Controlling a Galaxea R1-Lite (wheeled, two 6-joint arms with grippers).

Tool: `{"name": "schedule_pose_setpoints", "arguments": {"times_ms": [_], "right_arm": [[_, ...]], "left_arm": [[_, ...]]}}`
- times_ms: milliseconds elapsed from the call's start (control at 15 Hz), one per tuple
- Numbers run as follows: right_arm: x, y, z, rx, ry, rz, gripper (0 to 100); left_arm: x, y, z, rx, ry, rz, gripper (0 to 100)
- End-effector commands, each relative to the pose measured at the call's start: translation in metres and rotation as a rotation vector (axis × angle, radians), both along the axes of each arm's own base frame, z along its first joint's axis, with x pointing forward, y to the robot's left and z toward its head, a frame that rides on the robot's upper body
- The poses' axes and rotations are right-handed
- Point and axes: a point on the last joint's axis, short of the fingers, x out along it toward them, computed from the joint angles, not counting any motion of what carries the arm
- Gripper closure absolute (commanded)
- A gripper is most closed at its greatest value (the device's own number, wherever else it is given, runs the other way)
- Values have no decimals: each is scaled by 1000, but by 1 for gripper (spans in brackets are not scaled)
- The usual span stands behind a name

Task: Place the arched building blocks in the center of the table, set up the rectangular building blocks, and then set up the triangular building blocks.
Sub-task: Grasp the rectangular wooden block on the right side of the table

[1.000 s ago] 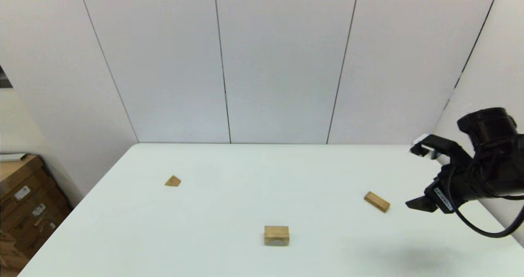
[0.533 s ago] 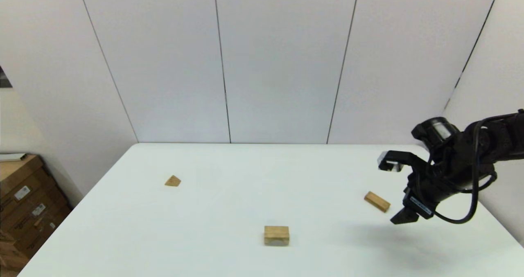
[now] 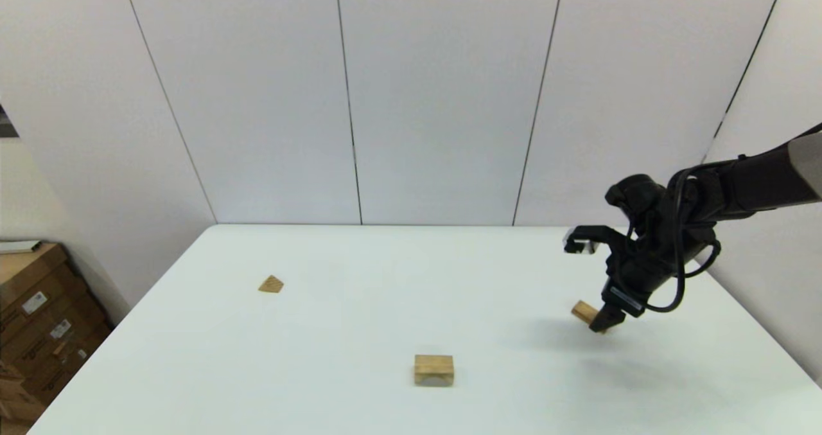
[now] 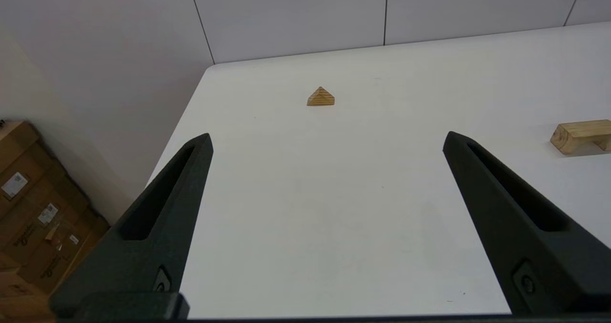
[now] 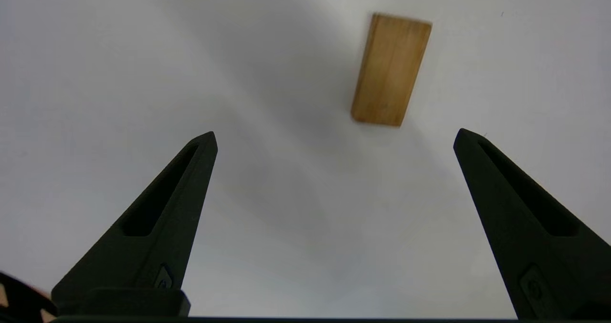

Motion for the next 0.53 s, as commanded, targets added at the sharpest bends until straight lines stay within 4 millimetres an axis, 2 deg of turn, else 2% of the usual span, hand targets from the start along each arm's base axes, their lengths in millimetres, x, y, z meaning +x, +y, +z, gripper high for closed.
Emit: {"name": "schedule_pose_setpoints", "arguments": {"times_ms": [67, 333, 533], "right_arm": [[24, 1, -27, -10, 31, 2, 0], [38, 0, -48, -42, 52, -9, 0], [45, -3, -55, -59, 49, -19, 0]], "left_arm": [[0, 0, 0, 1, 2, 0, 0], [0, 0, 0, 1, 2, 0, 0], [0, 0, 0, 1, 2, 0, 0]]}}
